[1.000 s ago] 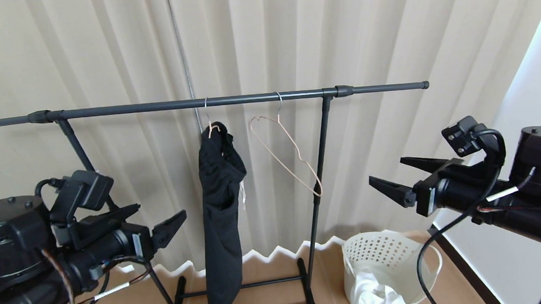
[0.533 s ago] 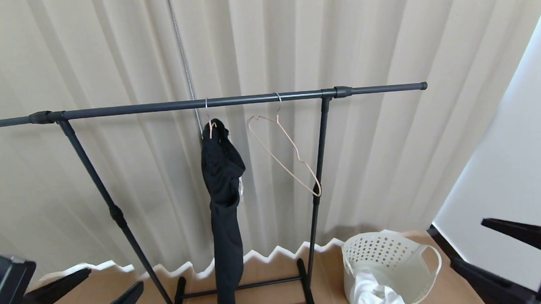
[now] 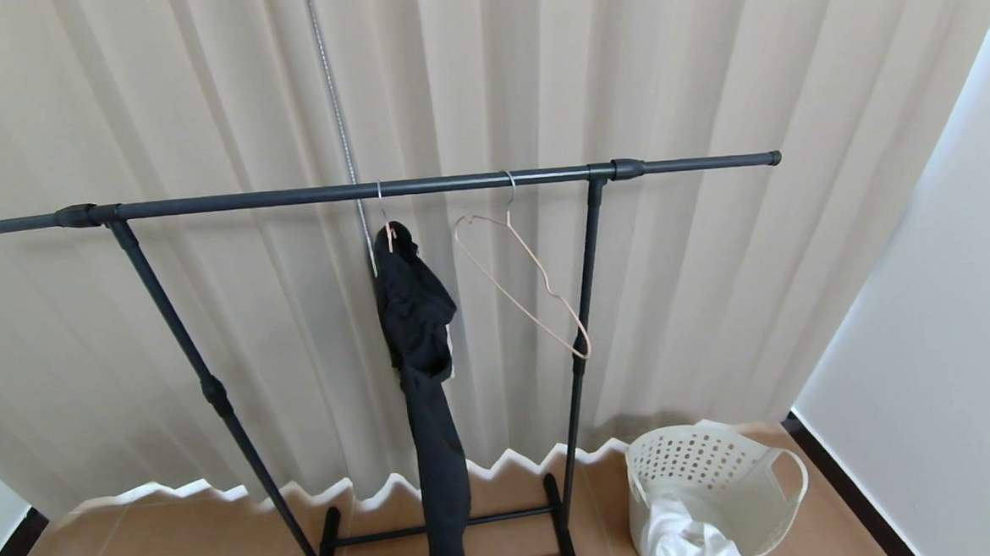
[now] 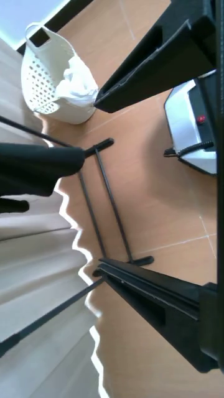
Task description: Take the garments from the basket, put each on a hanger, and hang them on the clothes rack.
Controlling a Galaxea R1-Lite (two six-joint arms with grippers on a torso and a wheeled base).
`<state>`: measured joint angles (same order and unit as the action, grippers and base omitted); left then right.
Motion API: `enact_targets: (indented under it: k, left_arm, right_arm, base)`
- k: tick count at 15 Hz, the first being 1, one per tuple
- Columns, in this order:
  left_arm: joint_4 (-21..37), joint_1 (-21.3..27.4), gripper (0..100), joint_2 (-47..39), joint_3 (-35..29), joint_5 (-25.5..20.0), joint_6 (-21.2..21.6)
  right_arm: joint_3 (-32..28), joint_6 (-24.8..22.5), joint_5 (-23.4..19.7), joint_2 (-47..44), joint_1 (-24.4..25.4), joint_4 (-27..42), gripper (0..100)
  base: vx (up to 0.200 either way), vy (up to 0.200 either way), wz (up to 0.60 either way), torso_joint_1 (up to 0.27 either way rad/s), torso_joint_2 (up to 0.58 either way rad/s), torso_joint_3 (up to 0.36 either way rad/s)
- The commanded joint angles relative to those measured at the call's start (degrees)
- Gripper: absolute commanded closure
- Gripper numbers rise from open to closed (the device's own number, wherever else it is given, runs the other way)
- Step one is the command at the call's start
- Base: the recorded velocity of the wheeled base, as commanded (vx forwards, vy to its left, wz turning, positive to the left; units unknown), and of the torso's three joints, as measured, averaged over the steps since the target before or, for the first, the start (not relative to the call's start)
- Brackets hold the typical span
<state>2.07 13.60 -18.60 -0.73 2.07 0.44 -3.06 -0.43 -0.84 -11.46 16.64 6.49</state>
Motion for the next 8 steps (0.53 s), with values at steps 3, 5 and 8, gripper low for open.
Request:
enact_targets:
  k: [3, 5, 8]
  left_arm:
    - [0.12, -5.34, 0, 7.35, -0.06, -0.14, 0.18]
    - [0.12, -5.52, 0, 10.69, -0.06, 0.04, 0.18]
    - [0.04, -6.31, 0, 12.89, 0.12, 5.4, -0.09]
  right_arm:
    - [0.16, -0.01, 0.4, 6.01, -12.25, 0.19, 0]
    - [0.16, -0.19, 0.23, 11.11, -16.82, 0.37, 0]
    - [0.16, -0.19, -0.13, 11.37, -16.73, 0.19, 0]
  base:
    - [0.0, 0.0, 0.0, 0.0, 0.0, 0.0]
    - [0.0, 0.0, 0.0, 0.0, 0.0, 0.0]
    - [0.0, 0.0, 0.0, 0.0, 0.0, 0.0]
